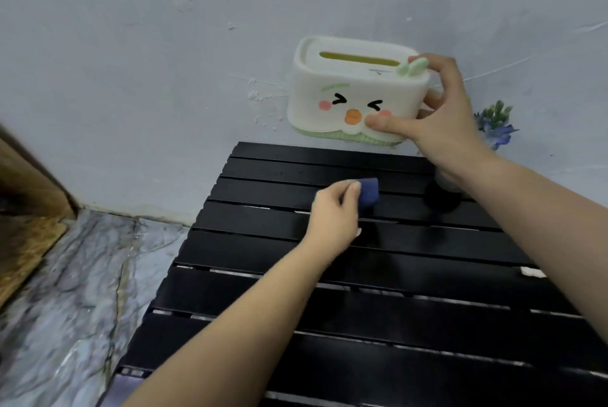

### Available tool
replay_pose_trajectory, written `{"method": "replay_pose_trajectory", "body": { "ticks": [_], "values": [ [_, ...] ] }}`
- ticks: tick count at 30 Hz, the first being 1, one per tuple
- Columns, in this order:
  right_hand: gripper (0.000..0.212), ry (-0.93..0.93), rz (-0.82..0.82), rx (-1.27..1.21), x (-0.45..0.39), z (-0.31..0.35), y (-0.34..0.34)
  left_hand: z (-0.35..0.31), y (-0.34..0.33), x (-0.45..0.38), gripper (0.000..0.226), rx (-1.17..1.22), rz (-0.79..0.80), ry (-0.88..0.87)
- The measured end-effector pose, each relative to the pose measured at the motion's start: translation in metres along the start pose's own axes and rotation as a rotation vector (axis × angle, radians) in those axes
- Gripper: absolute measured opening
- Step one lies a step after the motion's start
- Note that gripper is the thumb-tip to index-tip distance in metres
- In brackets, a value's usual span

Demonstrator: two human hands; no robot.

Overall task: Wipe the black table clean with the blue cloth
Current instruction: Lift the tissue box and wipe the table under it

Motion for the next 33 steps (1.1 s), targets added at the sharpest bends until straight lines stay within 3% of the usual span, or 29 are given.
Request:
{"method": "replay_pose_trajectory", "body": {
  "ticks": [2,3,7,9,12,14,18,22,27,33],
  "values": [
    [0.086,0.009,-0.009,-0.006,0.0,0.007,0.005,-0.003,0.03,-0.015,0.027,0.219,-0.135,0.104],
    [0.086,0.012,-0.011,-0.009,0.0,0.01,0.008,-0.005,0.052,-0.024,0.029,0.207,-0.203,0.095],
    [0.086,0.009,-0.011,-0.024,-0.001,0.012,0.015,-0.009,0.14,-0.064,0.026,-0.172,-0.466,-0.08],
    [0.086,0.006,-0.013,-0.032,-0.001,0.009,0.016,0.006,0.157,-0.083,0.025,-0.367,-0.393,-0.105],
    [0.086,-0.001,-0.025,-0.038,-0.001,-0.001,0.016,0.053,0.153,-0.101,0.051,-1.0,-0.156,-0.03],
    [0.086,-0.012,-0.028,-0.05,-0.002,-0.008,0.017,0.066,0.143,-0.108,0.052,-1.244,-0.14,-0.082],
    [0.084,-0.021,-0.031,-0.07,-0.004,-0.017,0.019,0.053,0.107,-0.116,0.035,-1.223,-0.176,-0.207],
    [0.086,-0.017,-0.045,-0.063,-0.007,-0.02,0.02,0.03,0.041,-0.11,0.024,-1.108,-0.038,-0.398],
    [0.085,-0.018,-0.046,-0.052,-0.007,-0.02,0.019,0.007,-0.047,-0.086,0.028,-0.959,0.16,-0.56],
    [0.085,-0.042,-0.047,-0.033,-0.001,-0.023,0.015,-0.008,-0.086,-0.067,0.033,-0.632,0.306,-0.441]
  ]
}}
Point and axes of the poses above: each hand's wrist, its own x-axis away from the middle knuckle, its own y-axis out of the back of the hand, z = x × y, the point moved 5 cm from there along -x, towards the middle knuckle, and after that the axes turned 5 degrees about -x, right-handed, at the moved point
